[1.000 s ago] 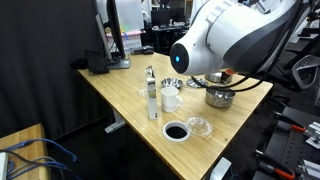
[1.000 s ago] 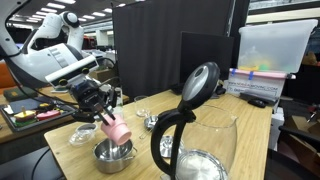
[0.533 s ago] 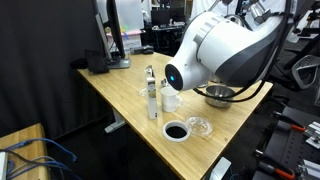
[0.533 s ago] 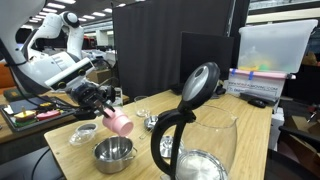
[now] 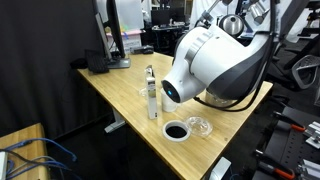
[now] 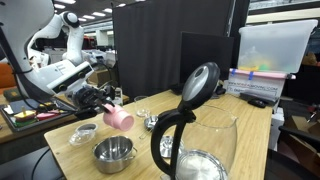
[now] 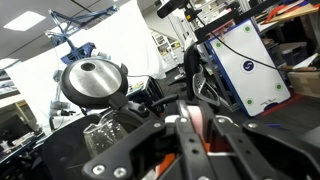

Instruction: Pour the contents in the pink mug into the silver bowl

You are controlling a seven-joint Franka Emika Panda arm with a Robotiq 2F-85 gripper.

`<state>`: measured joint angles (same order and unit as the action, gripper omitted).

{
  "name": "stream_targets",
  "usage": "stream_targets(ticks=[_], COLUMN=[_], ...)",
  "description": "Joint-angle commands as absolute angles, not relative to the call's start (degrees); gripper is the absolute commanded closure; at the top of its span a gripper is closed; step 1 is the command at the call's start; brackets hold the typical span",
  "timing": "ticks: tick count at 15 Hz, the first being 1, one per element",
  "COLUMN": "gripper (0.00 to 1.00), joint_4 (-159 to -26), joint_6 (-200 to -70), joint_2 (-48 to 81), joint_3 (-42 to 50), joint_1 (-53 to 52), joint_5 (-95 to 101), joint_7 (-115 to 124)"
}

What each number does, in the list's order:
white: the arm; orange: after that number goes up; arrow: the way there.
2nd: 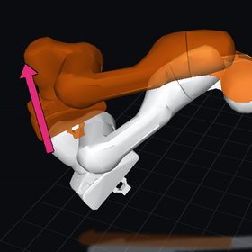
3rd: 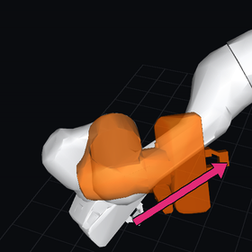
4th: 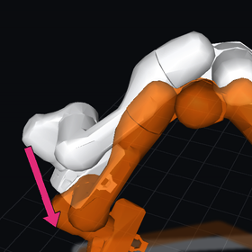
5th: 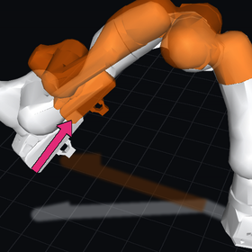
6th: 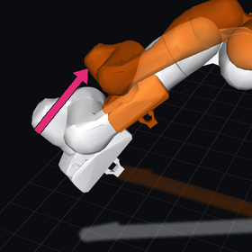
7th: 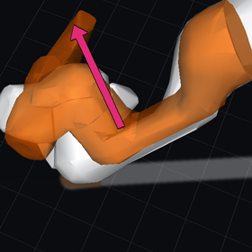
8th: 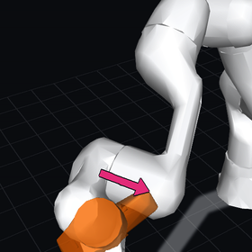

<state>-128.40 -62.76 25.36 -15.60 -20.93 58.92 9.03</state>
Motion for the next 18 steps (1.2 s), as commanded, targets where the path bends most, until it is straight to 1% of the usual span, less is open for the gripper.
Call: stream_targets(ticks=[1, 9, 18], gripper=[0.96, 0.96, 0.96], joint_4=[-126.4, -125.5, -125.0], joint_6=[-57.6, -51.4, -51.2], joint_2=[27.8, 29.8, 30.8], joint_3=[-15.9, -16.8, -17.3], joint_1=[-21.6, -22.2, -21.9], joint_5=[61.7, 62.6, 62.7], joint_7=[10.9, 12.5, 12.8])
